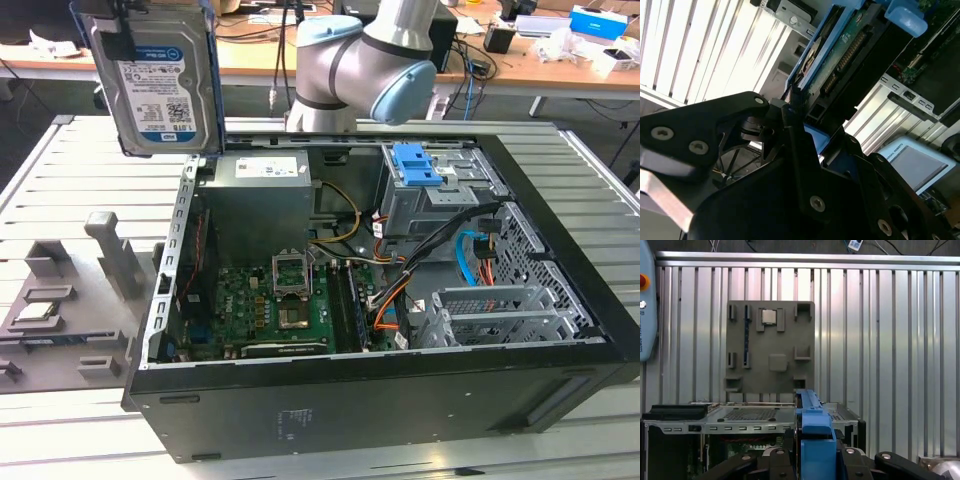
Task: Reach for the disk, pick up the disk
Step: 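Pick up the disk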
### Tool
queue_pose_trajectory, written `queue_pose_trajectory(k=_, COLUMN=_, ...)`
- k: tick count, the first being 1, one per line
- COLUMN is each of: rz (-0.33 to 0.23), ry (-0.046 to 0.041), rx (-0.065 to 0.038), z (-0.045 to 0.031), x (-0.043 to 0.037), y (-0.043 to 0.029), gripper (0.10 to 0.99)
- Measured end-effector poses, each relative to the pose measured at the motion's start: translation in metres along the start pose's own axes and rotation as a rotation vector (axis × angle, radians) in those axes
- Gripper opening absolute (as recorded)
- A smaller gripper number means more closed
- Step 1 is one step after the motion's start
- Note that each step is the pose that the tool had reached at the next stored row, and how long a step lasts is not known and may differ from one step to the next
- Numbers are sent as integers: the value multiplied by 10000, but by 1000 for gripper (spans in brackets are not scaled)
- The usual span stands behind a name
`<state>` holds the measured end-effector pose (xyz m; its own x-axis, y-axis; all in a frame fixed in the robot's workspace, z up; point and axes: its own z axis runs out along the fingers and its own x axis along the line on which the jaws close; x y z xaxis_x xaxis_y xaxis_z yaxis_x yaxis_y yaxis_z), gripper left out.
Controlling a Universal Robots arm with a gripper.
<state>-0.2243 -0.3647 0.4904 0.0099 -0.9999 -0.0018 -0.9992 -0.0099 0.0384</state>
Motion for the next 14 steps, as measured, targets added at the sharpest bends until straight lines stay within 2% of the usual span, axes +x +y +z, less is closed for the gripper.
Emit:
queue_pose_trajectory(k=4, rz=0, ry=0, rx=0, z=-8, x=2, y=-203, gripper=369)
queue_pose_trajectory(k=9, rz=1, ry=0, rx=0, z=-14, x=3, y=-365, gripper=369)
queue_pose_trajectory(k=12, rz=2, ry=-1, rx=0, z=-23, x=5, y=-606, gripper=369)
queue_pose_trajectory(k=14, rz=0, ry=0, rx=0, z=-27, x=6, y=-715, gripper=369)
